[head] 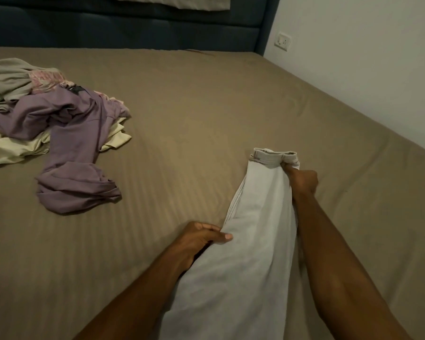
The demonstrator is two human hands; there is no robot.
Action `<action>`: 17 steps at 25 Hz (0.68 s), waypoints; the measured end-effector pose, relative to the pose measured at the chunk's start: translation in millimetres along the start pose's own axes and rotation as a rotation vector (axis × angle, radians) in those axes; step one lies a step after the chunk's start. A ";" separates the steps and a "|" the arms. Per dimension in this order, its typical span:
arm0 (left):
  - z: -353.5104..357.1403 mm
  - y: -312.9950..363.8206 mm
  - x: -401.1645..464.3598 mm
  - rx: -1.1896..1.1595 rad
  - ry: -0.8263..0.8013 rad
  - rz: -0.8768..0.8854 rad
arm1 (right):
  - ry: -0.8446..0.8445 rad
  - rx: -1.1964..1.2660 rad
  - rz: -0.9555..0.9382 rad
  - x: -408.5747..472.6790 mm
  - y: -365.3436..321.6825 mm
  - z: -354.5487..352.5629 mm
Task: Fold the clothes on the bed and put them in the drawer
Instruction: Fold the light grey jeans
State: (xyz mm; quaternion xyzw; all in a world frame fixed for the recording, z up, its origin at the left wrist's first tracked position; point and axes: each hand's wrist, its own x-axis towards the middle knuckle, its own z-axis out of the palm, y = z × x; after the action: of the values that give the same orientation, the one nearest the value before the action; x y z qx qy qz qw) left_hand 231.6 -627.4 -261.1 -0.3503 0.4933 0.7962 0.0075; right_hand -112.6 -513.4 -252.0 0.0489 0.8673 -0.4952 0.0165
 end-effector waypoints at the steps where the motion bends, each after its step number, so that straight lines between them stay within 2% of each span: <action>1: 0.2 -0.8 0.5 0.012 0.017 0.014 | 0.077 -0.142 -0.052 -4.7 -7.8 1.0; 3: 3.7 -1.9 -2.1 0.013 0.041 0.031 | 0.179 -0.405 -0.187 -9.6 -13.4 4.8; 5: 4.4 -4.5 -1.6 -0.021 0.049 0.030 | 0.169 -0.460 -0.191 -8.4 -13.2 2.4; 9: 1.7 -5.5 2.7 -0.046 0.071 0.028 | 0.022 -0.148 -0.020 -15.4 -10.4 -29.1; 11: 1.3 -4.8 0.9 -0.038 0.082 0.027 | -0.100 -0.029 -0.015 -52.1 2.9 -51.8; 13: 3.7 -4.1 -1.6 -0.033 0.085 0.036 | -0.204 -0.014 -0.035 -90.0 25.3 -73.5; 15: 5.5 -0.7 -8.7 -0.090 0.096 0.040 | -0.261 -0.007 -0.009 -107.3 43.0 -86.1; 17: 3.8 2.4 -15.4 -0.227 0.079 0.040 | -0.296 0.186 0.120 -112.6 48.8 -89.6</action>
State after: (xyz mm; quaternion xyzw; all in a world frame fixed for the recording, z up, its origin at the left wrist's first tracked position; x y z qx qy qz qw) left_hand 240.2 -620.6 -249.5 -0.3701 0.4070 0.8324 -0.0675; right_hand 6.1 -419.5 -239.6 0.0285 0.8013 -0.5732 0.1689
